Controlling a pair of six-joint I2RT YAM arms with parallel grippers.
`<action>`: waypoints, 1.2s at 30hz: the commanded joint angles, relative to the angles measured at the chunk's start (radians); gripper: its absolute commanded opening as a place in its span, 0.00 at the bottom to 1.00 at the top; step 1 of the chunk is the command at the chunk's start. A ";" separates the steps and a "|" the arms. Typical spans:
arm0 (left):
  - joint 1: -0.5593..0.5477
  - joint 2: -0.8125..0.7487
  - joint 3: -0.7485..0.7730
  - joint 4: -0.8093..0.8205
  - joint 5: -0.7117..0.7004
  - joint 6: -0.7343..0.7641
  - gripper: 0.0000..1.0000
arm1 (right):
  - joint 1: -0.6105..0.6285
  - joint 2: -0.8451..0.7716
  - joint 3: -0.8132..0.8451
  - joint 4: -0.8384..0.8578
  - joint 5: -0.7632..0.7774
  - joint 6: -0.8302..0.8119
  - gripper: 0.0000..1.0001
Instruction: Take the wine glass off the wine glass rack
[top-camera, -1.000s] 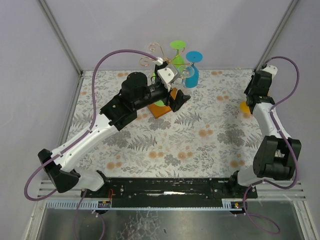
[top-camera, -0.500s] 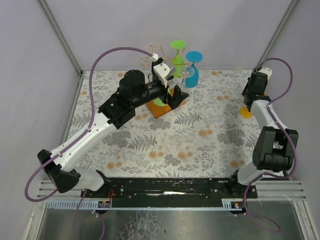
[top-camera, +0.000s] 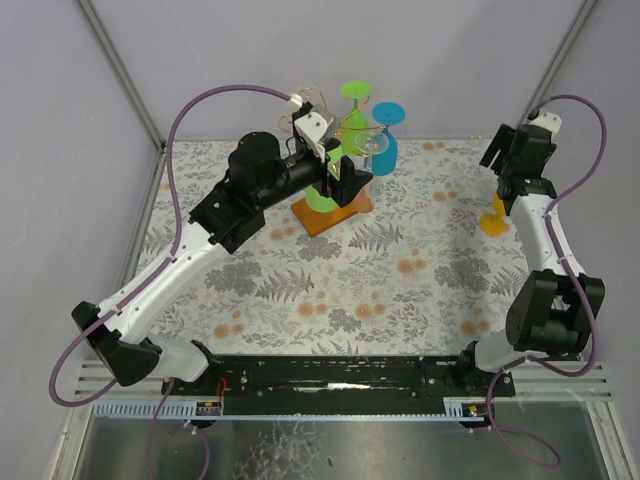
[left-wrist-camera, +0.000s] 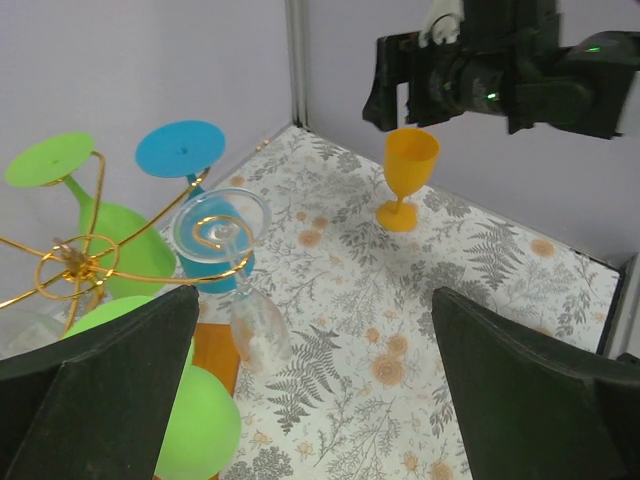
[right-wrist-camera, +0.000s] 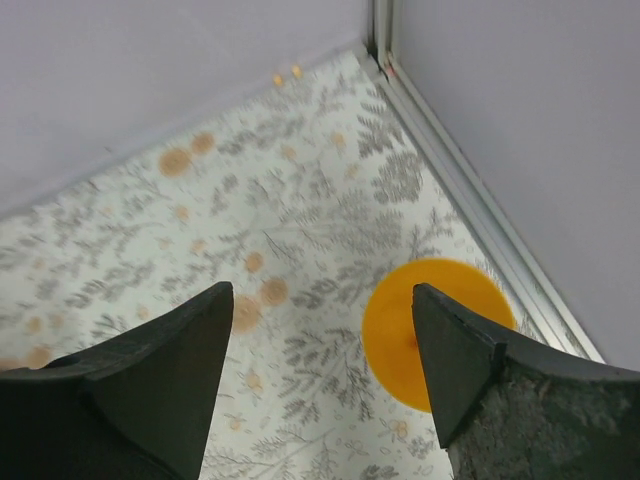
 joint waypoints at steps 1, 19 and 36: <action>0.037 -0.021 0.055 0.028 -0.048 -0.039 1.00 | 0.009 -0.111 0.118 0.005 -0.035 0.035 0.79; 0.349 0.043 0.116 0.023 -0.098 -0.252 1.00 | 0.019 -0.011 0.416 -0.167 -0.764 0.610 0.74; 0.391 -0.008 0.059 -0.003 -0.079 -0.291 1.00 | 0.159 0.337 0.580 0.186 -1.003 1.065 0.66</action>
